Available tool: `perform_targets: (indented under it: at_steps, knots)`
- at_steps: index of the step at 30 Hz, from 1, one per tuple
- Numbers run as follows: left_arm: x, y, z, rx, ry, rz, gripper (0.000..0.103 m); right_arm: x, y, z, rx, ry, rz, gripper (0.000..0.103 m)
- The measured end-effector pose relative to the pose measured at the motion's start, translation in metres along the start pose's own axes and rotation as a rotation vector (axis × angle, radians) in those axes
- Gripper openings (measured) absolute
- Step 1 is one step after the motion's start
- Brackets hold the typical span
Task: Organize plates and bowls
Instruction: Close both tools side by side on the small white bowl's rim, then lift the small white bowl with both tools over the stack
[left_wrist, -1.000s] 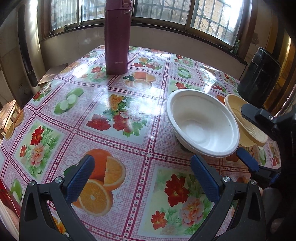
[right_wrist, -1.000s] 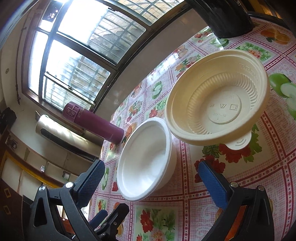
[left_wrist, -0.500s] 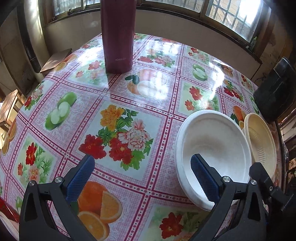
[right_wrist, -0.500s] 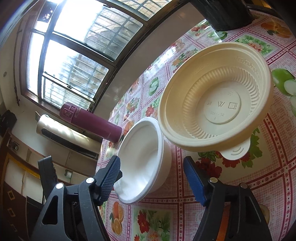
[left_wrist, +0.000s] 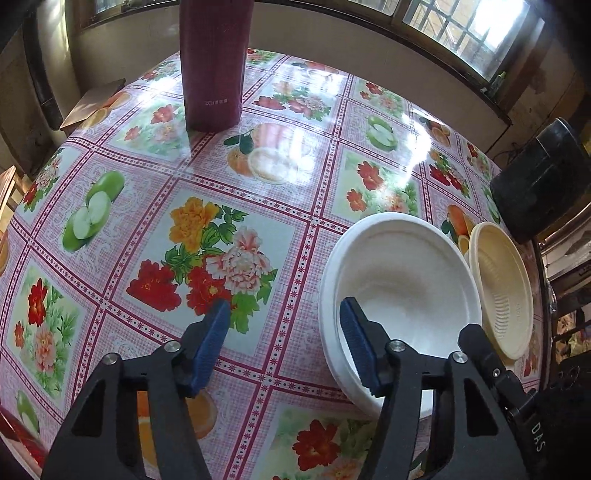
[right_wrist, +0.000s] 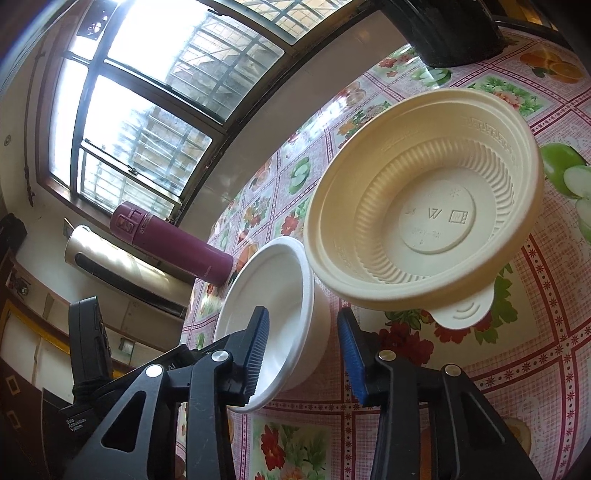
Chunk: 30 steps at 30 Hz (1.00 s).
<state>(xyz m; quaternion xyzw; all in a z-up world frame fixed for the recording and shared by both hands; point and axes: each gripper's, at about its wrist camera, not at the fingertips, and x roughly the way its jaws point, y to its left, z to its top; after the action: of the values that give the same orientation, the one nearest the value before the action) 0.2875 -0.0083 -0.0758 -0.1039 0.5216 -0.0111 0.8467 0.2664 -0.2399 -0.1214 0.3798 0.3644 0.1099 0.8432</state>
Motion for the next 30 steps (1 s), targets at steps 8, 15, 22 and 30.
perform_targets:
  at_steps: [8,15,22,30]
  knots:
    - [0.000,-0.005,-0.005,0.019,0.003,-0.058,0.021,0.002,0.003,-0.001,-0.016,0.006,-0.012,0.019]
    - [-0.006,-0.006,-0.013,0.040,-0.008,-0.057,0.011,0.003,0.007,0.000,-0.033,0.018,-0.003,0.012]
    - [-0.023,-0.003,-0.030,0.055,-0.036,-0.040,0.011,0.003,0.006,-0.001,-0.008,0.051,0.018,0.009]
    - [-0.043,0.002,-0.057,0.070,-0.066,-0.014,0.013,-0.008,0.016,-0.019,-0.030,0.073,0.010,0.009]
